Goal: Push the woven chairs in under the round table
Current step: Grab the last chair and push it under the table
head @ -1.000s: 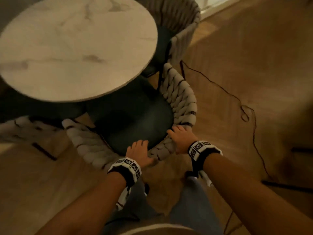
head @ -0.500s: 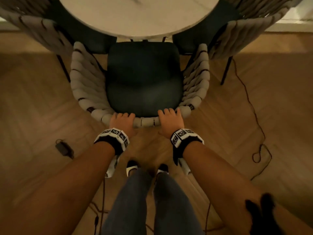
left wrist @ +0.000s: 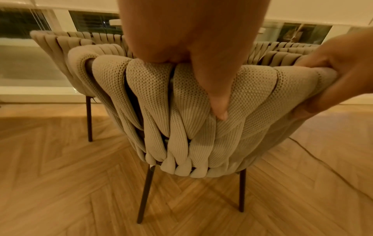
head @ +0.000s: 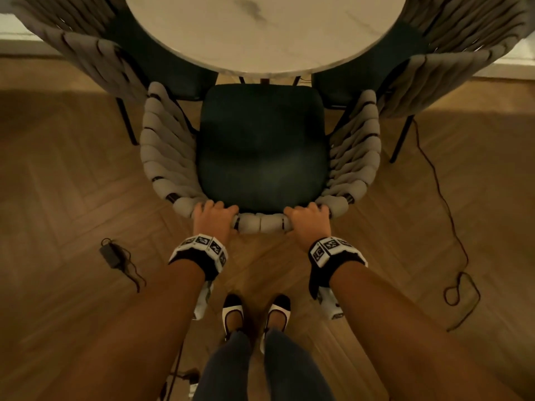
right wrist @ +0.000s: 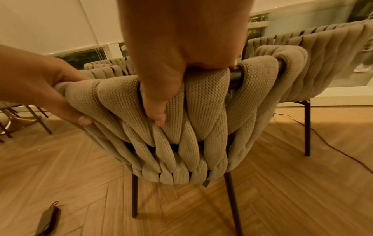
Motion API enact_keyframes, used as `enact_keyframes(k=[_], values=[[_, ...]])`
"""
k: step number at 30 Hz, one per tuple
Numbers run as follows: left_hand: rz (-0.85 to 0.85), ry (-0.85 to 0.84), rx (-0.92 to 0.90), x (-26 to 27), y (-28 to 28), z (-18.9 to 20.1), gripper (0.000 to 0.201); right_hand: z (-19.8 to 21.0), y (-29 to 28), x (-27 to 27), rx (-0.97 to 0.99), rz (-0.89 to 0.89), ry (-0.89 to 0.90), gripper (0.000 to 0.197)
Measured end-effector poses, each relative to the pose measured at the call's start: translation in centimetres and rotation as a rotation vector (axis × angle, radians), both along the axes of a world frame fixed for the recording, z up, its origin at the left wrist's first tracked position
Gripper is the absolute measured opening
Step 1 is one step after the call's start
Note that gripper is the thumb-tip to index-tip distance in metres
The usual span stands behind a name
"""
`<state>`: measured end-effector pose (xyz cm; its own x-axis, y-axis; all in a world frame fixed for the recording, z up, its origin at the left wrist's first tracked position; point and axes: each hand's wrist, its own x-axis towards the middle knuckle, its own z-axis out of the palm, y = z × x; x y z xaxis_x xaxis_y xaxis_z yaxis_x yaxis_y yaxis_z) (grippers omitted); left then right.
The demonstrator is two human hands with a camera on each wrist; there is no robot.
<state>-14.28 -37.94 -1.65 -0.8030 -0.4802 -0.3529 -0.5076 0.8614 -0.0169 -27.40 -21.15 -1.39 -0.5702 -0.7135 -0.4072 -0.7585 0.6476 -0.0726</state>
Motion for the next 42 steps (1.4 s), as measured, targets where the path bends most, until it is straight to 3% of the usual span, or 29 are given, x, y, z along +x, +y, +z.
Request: enact_keyframes(k=[16,24,29,35,38,40,42], values=[[-0.035,0.03,0.062,2.7,-0.4,0.2,0.042,1.5,-0.4,3.4,0.046,-0.073,-0.029,0.025],[-0.026,0.027,0.056,2.6,-0.1,0.4,0.049,1.5,-1.4,4.6,0.053,-0.013,-0.024,0.045],[-0.034,0.011,0.028,1.9,-0.4,0.3,0.037,1.1,-3.1,4.3,0.065,0.004,-0.045,0.021],[-0.022,0.0,0.018,1.5,-1.5,-0.2,0.035,1.3,-4.4,4.0,0.068,-0.02,-0.049,0.021],[-0.007,0.084,0.101,2.2,-1.0,-0.1,0.044,1.4,-4.0,3.9,0.095,-0.032,-0.073,0.028],[0.046,0.219,0.209,3.3,-0.6,0.2,0.054,1.7,-4.8,4.3,0.085,-0.033,-0.129,0.046],[0.12,0.337,0.24,5.1,-0.3,0.3,0.059,1.8,-6.3,5.8,0.059,-0.024,-0.159,0.05]])
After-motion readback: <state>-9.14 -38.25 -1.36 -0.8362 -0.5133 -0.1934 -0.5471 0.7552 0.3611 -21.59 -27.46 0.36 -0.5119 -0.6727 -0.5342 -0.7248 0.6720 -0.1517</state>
